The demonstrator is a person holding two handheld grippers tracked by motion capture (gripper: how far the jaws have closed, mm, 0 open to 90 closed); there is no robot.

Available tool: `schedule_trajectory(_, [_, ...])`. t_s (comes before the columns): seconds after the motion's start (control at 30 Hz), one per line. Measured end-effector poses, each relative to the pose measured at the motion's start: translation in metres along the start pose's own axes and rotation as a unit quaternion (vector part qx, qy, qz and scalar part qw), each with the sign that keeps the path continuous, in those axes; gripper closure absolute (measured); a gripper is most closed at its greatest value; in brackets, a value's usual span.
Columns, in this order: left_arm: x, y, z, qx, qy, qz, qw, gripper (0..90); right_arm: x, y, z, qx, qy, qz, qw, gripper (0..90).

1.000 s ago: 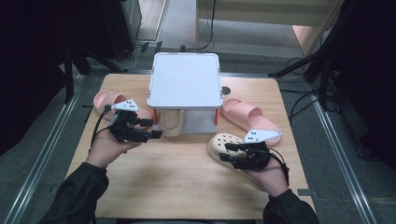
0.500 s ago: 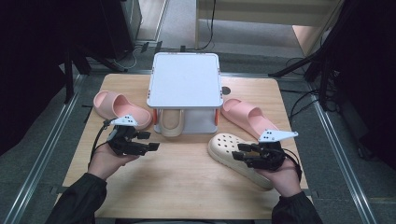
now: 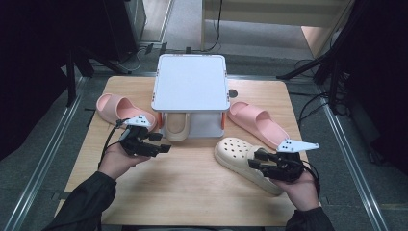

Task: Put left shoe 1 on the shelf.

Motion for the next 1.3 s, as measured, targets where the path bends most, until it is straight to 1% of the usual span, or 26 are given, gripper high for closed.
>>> schedule_trajectory(0.03, [0.0, 0.0, -0.002, 0.002, 0.003, 0.002, 1.0, 39.0, 0.0, -0.001, 0.002, 0.003, 0.001, 0.006, 1.0, 56.8])
schedule_trajectory(0.07, [-0.001, 0.001, -0.003, -0.002, -0.001, 0.007, 1.0, 40.3, 0.0, -0.001, 0.003, 0.004, 0.004, 0.01, 0.9999, 56.6])
schedule_trajectory(0.17, [-0.001, 0.004, -0.007, 0.008, 0.002, 0.009, 0.9999, 44.1, 0.0, 0.002, 0.008, 0.014, 0.007, 0.013, 0.9998, 56.0])
schedule_trajectory(0.23, [-0.003, 0.006, -0.008, 0.01, 0.004, 0.013, 0.9999, 46.6, -0.001, 0.006, 0.011, 0.021, 0.013, 0.012, 0.9996, 55.9])
schedule_trajectory(0.3, [-0.004, 0.006, -0.009, 0.009, 0.002, 0.015, 0.9998, 50.6, -0.001, 0.01, 0.012, 0.024, 0.023, 0.005, 0.9994, 55.6])
schedule_trajectory(0.33, [-0.003, 0.006, -0.009, 0.009, 0.0, 0.016, 0.9998, 51.2, -0.001, 0.012, 0.013, 0.028, 0.021, 0.006, 0.9994, 55.8])
schedule_trajectory(0.37, [-0.003, 0.006, -0.009, 0.012, -0.006, 0.021, 0.9997, 52.4, -0.001, 0.015, 0.013, 0.032, 0.02, 0.007, 0.9993, 56.2])
schedule_trajectory(0.4, [-0.003, 0.006, -0.009, 0.013, -0.01, 0.024, 0.9996, 56.3, -0.002, 0.02, 0.012, 0.034, 0.018, 0.006, 0.9992, 57.1])
schedule_trajectory(0.43, [-0.003, 0.005, -0.009, 0.014, -0.012, 0.026, 0.9995, 57.3, -0.003, 0.023, 0.011, 0.037, 0.019, 0.006, 0.9991, 58.6])
schedule_trajectory(0.5, [-0.003, 0.003, -0.009, 0.012, -0.016, 0.031, 0.9993, 60.3, -0.006, 0.031, 0.009, 0.05, 0.026, 0.003, 0.9984, 64.8])
schedule_trajectory(0.53, [-0.003, 0.003, -0.009, 0.01, -0.014, 0.032, 0.9993, 61.0, -0.007, 0.034, 0.008, 0.055, 0.024, 0.005, 0.9982, 70.7])
schedule_trajectory(0.57, [-0.004, 0.002, -0.009, 0.007, -0.016, 0.033, 0.9993, 61.3, -0.008, 0.036, 0.007, 0.061, 0.026, 0.007, 0.9978, 73.2])
schedule_trajectory(0.63, [-0.003, 0.002, -0.009, 0.006, -0.018, 0.032, 0.9993, 61.0, -0.01, 0.037, 0.006, 0.067, 0.038, 0.001, 0.997, 75.6])
schedule_trajectory(0.67, [-0.003, 0.002, -0.009, 0.007, -0.018, 0.03, 0.9994, 60.5, -0.01, 0.037, 0.005, 0.068, 0.045, 0.002, 0.9967, 76.4])
schedule_trajectory(0.73, [-0.003, 0.002, -0.009, 0.008, -0.02, 0.027, 0.9994, 59.4, -0.011, 0.035, 0.004, 0.069, 0.046, 0.004, 0.9965, 77.1])
schedule_trajectory(0.8, [-0.003, 0.002, -0.008, 0.009, -0.021, 0.021, 0.9995, 56.8, -0.011, 0.033, 0.002, 0.06, 0.048, 0.0, 0.997, 77.1])
schedule_trajectory(0.83, [-0.003, 0.002, -0.008, 0.011, -0.023, 0.017, 0.9995, 55.1, -0.01, 0.033, 0.001, 0.056, 0.049, -0.004, 0.9972, 77.1])
schedule_trajectory(0.87, [-0.003, 0.002, -0.008, 0.011, -0.027, 0.018, 0.9994, 54.8, -0.008, 0.032, 0.0, 0.053, 0.049, -0.008, 0.9974, 77.0])
schedule_trajectory(0.97, [-0.004, 0.0, -0.006, 0.008, -0.027, 0.017, 0.9995, 55.4, 0.001, 0.036, -0.005, 0.047, 0.043, -0.014, 0.9979, 77.0])
schedule_trajectory(1.07, [-0.005, -0.002, -0.004, 0.004, -0.025, 0.014, 0.9996, 55.5, 0.008, 0.042, -0.011, 0.048, 0.032, -0.022, 0.9981, 77.0])
schedule_trajectory(1.17, [-0.007, -0.004, -0.001, 0.004, -0.027, 0.01, 0.9996, 55.6, 0.014, 0.05, -0.016, 0.051, 0.031, -0.034, 0.9976, 76.9])
schedule_trajectory(1.2, [-0.007, -0.005, 0.0, 0.004, -0.026, 0.01, 0.9996, 55.6, 0.016, 0.053, -0.017, 0.051, 0.026, -0.038, 0.9976, 76.9])
schedule_trajectory(1.3, [-0.01, -0.008, 0.003, -0.007, -0.031, 0.008, 0.9994, 55.8, 0.024, 0.062, -0.022, 0.056, 0.014, -0.049, 0.9971, 76.9])
Point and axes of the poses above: each handheld gripper's, and its own axes: y roughly forward along the jaws, z roughly out of its underside, x roughly to its left, the point moved 1 cm from there along y, roughly forward along the jaws, and after that the axes turned 2 degrees about z, right-handed, at the moved point
